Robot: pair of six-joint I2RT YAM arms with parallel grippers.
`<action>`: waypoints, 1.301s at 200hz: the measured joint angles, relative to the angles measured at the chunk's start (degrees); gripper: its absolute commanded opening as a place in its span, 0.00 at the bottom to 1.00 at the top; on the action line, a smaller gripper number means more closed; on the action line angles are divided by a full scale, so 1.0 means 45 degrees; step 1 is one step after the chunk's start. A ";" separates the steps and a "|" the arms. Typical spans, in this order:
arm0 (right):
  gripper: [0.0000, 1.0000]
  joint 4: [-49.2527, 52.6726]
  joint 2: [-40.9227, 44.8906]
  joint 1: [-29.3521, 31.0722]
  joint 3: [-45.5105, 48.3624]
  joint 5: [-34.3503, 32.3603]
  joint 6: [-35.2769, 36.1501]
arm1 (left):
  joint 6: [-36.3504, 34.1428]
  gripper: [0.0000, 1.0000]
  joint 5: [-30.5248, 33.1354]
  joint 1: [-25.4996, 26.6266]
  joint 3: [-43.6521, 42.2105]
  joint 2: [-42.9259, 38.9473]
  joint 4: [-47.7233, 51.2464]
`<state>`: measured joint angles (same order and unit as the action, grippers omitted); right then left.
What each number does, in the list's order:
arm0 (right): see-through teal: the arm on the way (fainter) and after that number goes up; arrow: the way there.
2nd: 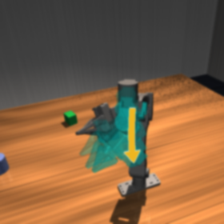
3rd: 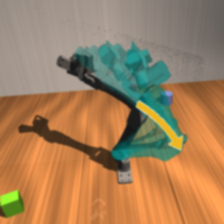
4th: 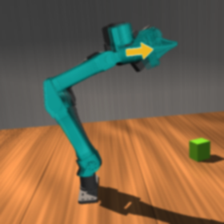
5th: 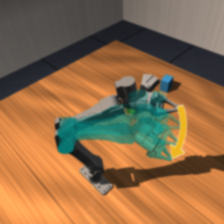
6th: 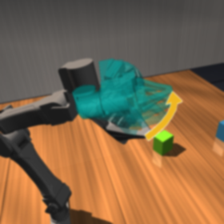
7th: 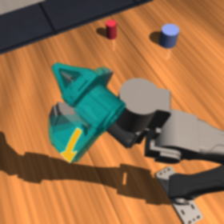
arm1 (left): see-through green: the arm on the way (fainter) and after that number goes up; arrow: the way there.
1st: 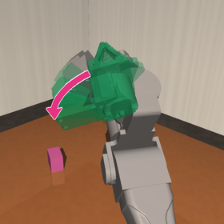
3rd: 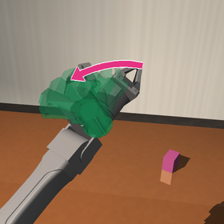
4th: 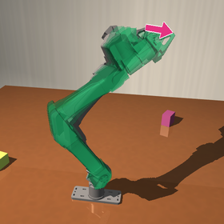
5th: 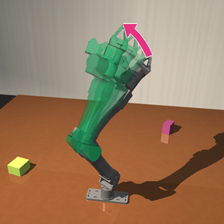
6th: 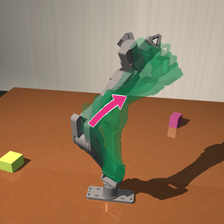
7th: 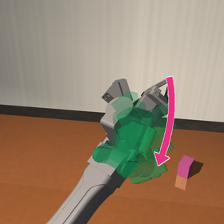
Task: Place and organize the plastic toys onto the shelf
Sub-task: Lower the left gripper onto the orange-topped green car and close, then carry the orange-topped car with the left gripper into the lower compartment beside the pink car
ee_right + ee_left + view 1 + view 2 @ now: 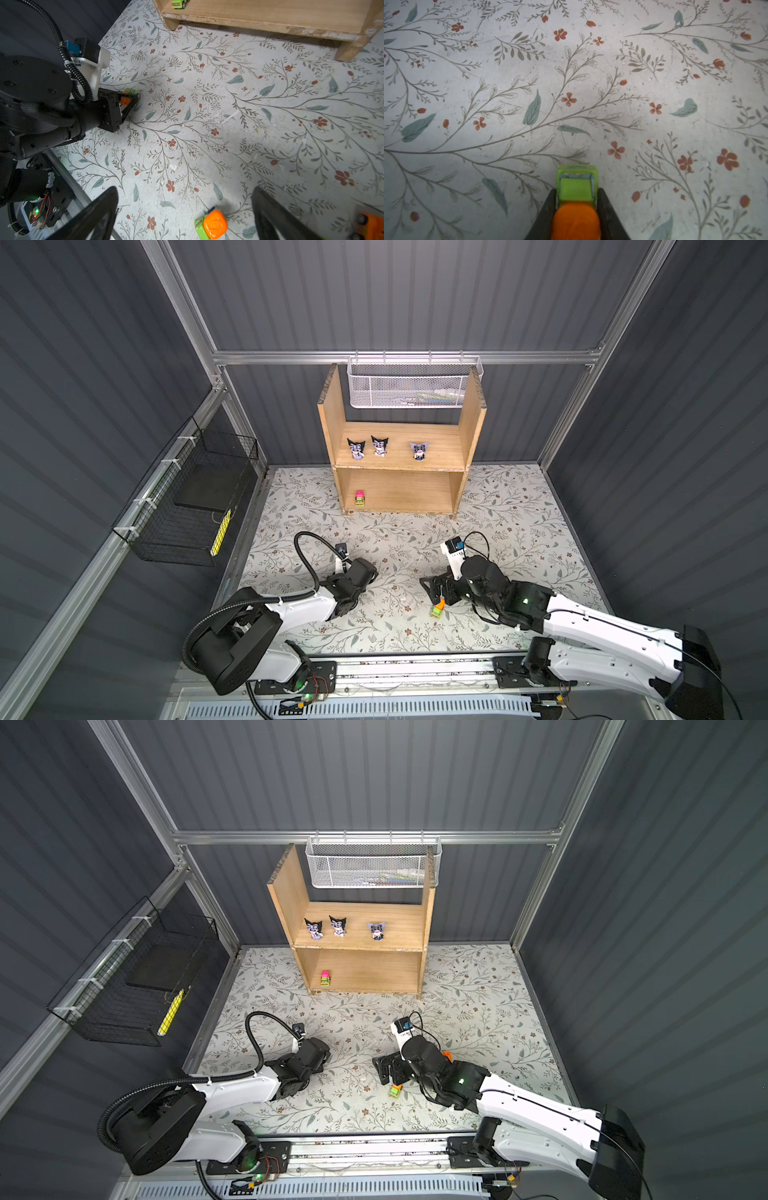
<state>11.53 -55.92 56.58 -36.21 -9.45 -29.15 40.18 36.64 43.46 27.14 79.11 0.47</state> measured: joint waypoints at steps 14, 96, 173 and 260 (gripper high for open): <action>0.99 -0.0005 -0.0078 -0.0068 0.0000 0.0112 0.0000 | -0.0165 0.24 -0.0015 0.0000 0.0374 0.0000 0.0282; 0.99 -0.0073 0.0457 -0.0510 0.0058 0.0389 0.0015 | -0.1593 0.24 -0.0228 0.0000 0.3240 0.0651 0.1350; 0.99 0.0214 0.1753 -0.0889 0.0340 0.0374 0.0058 | -0.3487 0.24 -0.1151 -0.1093 0.7349 0.3254 0.1311; 0.99 0.0505 0.2157 -0.1841 0.0612 0.0466 0.0282 | -0.4809 0.25 -0.1972 -0.2288 1.0341 0.6067 0.1078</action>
<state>13.80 -46.22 48.29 -33.45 -7.35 -27.88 18.55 27.77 33.17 73.67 106.41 5.32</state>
